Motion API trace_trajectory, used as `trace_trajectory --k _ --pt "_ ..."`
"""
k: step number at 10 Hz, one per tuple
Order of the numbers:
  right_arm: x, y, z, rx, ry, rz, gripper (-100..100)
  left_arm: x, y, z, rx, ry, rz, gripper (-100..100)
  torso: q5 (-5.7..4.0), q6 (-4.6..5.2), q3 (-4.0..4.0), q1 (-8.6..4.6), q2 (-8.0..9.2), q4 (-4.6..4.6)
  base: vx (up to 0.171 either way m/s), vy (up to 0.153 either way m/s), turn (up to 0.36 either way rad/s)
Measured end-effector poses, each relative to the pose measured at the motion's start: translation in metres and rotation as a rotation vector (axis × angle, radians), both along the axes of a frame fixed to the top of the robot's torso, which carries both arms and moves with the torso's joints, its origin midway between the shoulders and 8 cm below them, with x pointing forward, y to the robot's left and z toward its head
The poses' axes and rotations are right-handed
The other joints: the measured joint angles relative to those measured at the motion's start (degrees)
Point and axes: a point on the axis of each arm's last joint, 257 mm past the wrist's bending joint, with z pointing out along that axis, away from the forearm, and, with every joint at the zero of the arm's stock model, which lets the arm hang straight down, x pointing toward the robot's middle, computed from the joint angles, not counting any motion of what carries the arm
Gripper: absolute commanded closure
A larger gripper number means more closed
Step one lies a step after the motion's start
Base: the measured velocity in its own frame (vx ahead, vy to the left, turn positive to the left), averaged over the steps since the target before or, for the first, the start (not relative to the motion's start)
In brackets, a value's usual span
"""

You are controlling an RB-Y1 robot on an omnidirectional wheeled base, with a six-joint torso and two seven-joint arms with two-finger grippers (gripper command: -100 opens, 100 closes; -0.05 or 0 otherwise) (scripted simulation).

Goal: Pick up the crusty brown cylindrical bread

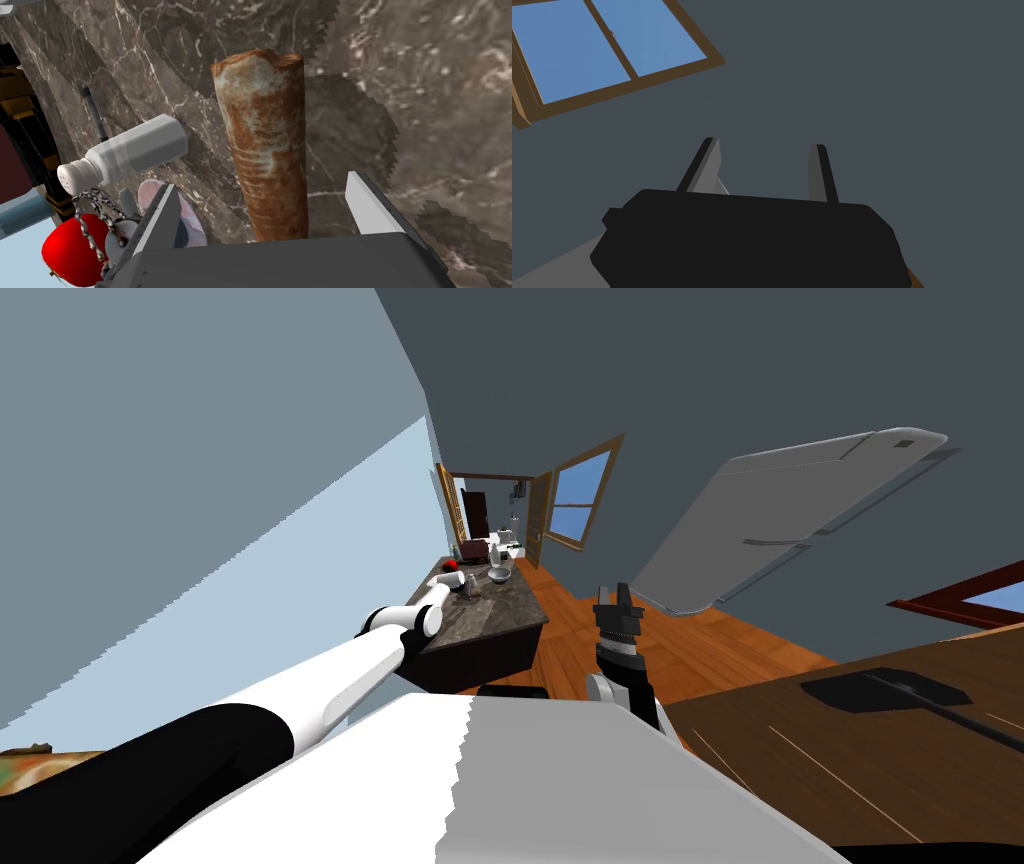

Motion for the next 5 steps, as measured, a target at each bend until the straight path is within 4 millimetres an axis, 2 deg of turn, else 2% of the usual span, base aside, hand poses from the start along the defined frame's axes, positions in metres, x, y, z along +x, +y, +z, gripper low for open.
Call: trace_trajectory --k 1,2,4,5 --pt "0.0 0.0 0.0 0.0 0.0 0.0 0 0.0 0.0 -0.001 0.0 0.003 -0.001 0 0.0 -0.01 0.06 0.0 0.12 0.02 0.007 0.001 0.0" --pt "0.0 0.0 0.0 0.0 0.0 0.0 0 0.0 0.0 -0.001 0.0 0.002 -0.001 -100 0.0 0.0 0.13 -0.01 0.24 0.05 0.051 0.02 -0.026" --pt "0.0 0.0 0.0 0.0 0.0 0.0 0 -0.004 -0.002 -0.015 0.0 0.005 0.002 -100 0.02 0.0 0.02 0.06 0.03 0.01 0.07 0.013 -0.013" --pt "0.0 0.0 0.0 0.0 0.0 0.0 0 -0.004 -0.002 -0.017 0.002 -0.002 0.003 -100 0.01 -0.01 0.05 0.01 0.12 0.01 0.0 -0.005 0.012"
